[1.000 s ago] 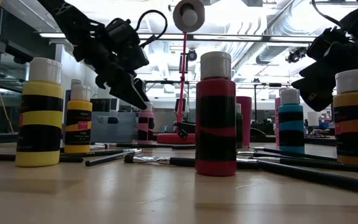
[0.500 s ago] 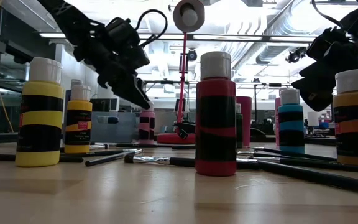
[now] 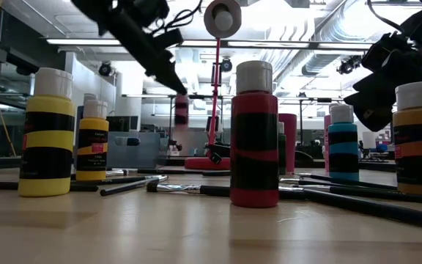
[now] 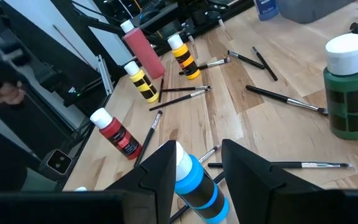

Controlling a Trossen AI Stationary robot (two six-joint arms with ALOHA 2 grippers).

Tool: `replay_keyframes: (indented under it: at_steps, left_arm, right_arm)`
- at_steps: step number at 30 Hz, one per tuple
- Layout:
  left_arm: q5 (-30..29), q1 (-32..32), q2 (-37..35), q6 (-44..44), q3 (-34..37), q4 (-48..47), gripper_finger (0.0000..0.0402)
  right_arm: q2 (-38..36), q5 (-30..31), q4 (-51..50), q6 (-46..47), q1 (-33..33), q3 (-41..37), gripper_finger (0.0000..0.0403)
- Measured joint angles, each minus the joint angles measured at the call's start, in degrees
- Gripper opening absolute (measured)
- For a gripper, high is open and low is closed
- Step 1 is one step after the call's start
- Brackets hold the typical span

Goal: Pick & Place Paint Supplies
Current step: Put the small pink black paint bottle into the bin

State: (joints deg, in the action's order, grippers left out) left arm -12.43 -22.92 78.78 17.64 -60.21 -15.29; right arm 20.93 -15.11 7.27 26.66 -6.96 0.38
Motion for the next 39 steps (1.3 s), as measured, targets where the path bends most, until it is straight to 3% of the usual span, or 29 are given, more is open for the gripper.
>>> replay_keyframes:
  at_steps: [6,9,13,21,39]
  left_arm:
    - [-17.20,-0.16,0.00,-4.40,-4.05,-2.61,0.0118]
    - [-20.94,-2.64,0.00,-10.96,-3.96,-5.59,0.0118]
    - [-19.32,-7.36,1.41,-18.46,-3.88,-8.08,0.0118]
    - [-13.64,-13.33,4.74,-22.94,-3.85,-5.21,0.0118]
    - [-21.47,-14.21,13.29,-36.06,-3.78,-3.69,0.0118]
  right_arm:
    - [0.02,-0.02,-0.15,0.02,0.00,-0.02,0.0122]
    - [0.00,-0.02,-0.15,0.02,0.00,-0.02,0.0122]
    - [0.02,-0.02,-0.17,0.02,0.00,0.00,0.0122]
    - [0.01,0.00,-0.20,0.02,0.00,0.00,0.0122]
    - [0.02,-0.02,-0.22,0.02,0.00,0.00,0.0122]
